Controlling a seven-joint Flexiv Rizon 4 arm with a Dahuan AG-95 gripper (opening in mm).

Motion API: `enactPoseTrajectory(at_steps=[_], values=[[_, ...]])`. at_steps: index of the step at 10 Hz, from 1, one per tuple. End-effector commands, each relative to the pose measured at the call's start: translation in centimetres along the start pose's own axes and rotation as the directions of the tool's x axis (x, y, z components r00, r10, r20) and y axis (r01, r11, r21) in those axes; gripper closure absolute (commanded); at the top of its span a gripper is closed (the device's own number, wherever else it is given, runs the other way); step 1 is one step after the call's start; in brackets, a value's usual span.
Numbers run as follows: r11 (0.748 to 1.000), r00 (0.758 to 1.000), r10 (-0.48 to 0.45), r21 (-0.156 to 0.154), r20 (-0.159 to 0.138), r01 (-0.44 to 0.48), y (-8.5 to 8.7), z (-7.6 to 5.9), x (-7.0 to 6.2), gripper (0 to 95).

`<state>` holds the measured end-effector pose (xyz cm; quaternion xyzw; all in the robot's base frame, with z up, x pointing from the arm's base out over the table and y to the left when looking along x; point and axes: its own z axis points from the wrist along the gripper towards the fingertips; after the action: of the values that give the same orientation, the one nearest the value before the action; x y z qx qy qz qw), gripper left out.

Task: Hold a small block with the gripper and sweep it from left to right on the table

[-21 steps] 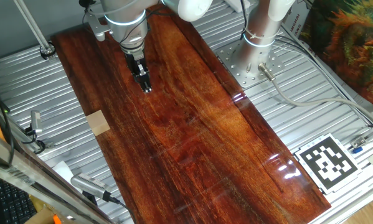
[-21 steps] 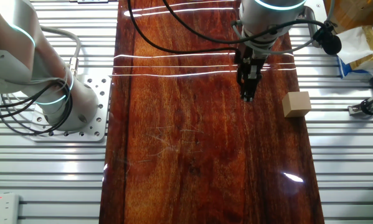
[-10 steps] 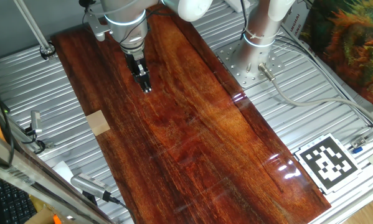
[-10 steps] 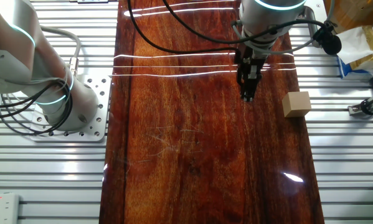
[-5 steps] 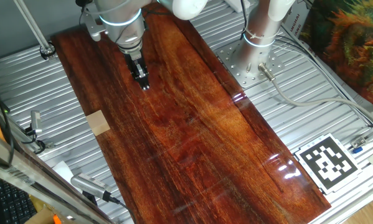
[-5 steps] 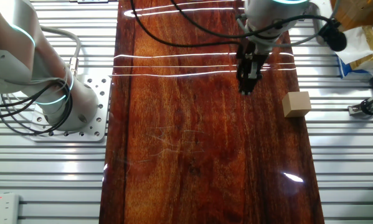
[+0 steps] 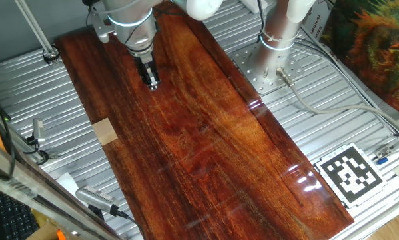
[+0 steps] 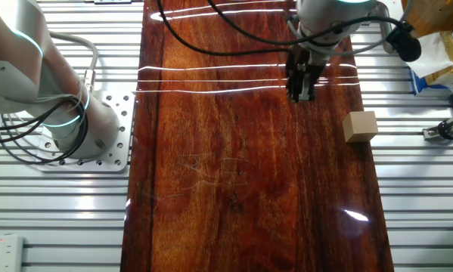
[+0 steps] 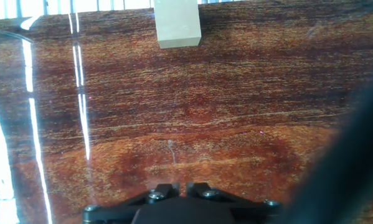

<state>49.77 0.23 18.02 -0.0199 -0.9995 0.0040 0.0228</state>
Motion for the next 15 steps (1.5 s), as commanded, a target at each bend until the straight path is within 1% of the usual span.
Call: enactPoseTrajectory(at_steps=[1, 3, 4, 5, 6, 7, 8, 9, 10, 11, 12, 13, 14, 15], values=[[1.000, 1.000, 0.004, 0.003, 0.004, -0.004, 0.0, 0.2, 0.0, 95.0], [1.000, 1.000, 0.012, 0.003, 0.004, -0.012, -0.1, 0.3, -0.2, 95.0], [1.000, 1.000, 0.012, 0.005, 0.009, -0.012, -0.3, 0.9, -0.9, 95.0], [1.000, 1.000, 0.007, 0.004, 0.009, -0.008, -0.6, 1.5, -2.1, 95.0], [1.000, 1.000, -0.003, 0.001, 0.013, 0.003, -1.0, 2.0, -3.8, 95.0], [1.000, 1.000, -0.007, 0.002, 0.013, 0.007, -1.1, 2.2, -4.6, 95.0], [1.000, 1.000, -0.017, 0.001, 0.021, 0.017, -1.5, 2.6, -7.7, 95.0], [1.000, 1.000, -0.020, -0.006, 0.017, 0.020, -1.7, 2.4, -9.6, 95.0], [1.000, 1.000, -0.024, -0.009, 0.011, 0.024, -1.9, 2.0, -11.4, 76.0], [1.000, 1.000, -0.027, -0.010, 0.012, 0.027, -2.1, 1.9, -12.5, 76.0], [0.999, 1.000, -0.029, -0.015, 0.012, 0.029, -2.1, 2.1, -13.5, 57.0], [1.000, 1.000, -0.028, -0.013, 0.011, 0.028, -2.1, 2.5, -14.3, 57.0], [1.000, 1.000, -0.028, -0.013, 0.011, 0.028, -2.1, 3.3, -15.2, 57.0], [1.000, 1.000, -0.026, -0.015, 0.010, 0.026, -2.1, 3.7, -15.6, 57.0]])
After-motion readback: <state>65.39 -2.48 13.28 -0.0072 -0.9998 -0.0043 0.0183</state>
